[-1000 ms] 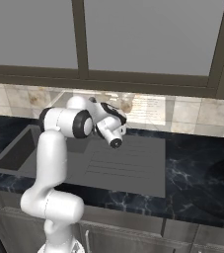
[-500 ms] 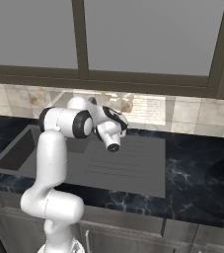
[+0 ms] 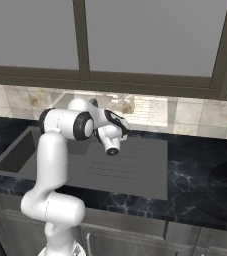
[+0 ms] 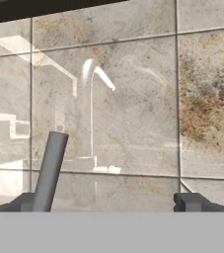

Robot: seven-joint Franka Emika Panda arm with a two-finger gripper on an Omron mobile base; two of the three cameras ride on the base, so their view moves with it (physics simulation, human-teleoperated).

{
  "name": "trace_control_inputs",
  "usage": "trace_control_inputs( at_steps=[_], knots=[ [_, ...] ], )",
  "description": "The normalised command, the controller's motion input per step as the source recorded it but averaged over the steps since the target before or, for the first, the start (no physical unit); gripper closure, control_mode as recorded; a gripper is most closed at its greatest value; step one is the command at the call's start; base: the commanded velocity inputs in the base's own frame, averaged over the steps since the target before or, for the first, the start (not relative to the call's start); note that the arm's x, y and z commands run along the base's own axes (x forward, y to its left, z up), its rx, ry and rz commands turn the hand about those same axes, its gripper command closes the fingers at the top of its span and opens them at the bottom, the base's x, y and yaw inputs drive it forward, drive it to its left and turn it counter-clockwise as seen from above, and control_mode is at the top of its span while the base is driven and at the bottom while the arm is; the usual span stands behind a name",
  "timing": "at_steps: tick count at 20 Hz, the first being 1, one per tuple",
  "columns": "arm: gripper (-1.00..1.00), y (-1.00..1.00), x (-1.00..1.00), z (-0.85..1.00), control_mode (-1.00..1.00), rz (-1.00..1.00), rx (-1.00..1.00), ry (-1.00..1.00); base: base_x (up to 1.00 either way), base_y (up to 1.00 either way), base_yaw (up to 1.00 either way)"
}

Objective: Soak the sponge with water for a few seconds and then drop it inside the sink.

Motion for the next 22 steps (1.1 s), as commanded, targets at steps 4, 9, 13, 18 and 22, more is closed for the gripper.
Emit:
trace_control_inputs(
  at_steps=[4, 9, 13, 18, 22],
  knots=[
    [-1.00, -0.27, 0.05, -0.01, -1.00, -0.08, 0.00, 0.00, 0.00, 0.00, 0.00],
    [-1.00, -0.26, 0.00, -0.05, -1.00, -0.07, 0.00, 0.00, 0.00, 0.00, 0.00],
    [-1.00, -0.27, 0.00, -0.14, -1.00, -0.08, 0.00, 0.00, 0.00, 0.00, 0.00],
    [-1.00, -0.29, 0.00, -0.23, -1.00, -0.08, 0.00, 0.00, 0.00, 0.00, 0.00],
    [-1.00, -0.18, 0.00, -0.08, -1.00, -0.04, 0.00, 0.00, 0.00, 0.00, 0.00]
  ],
)
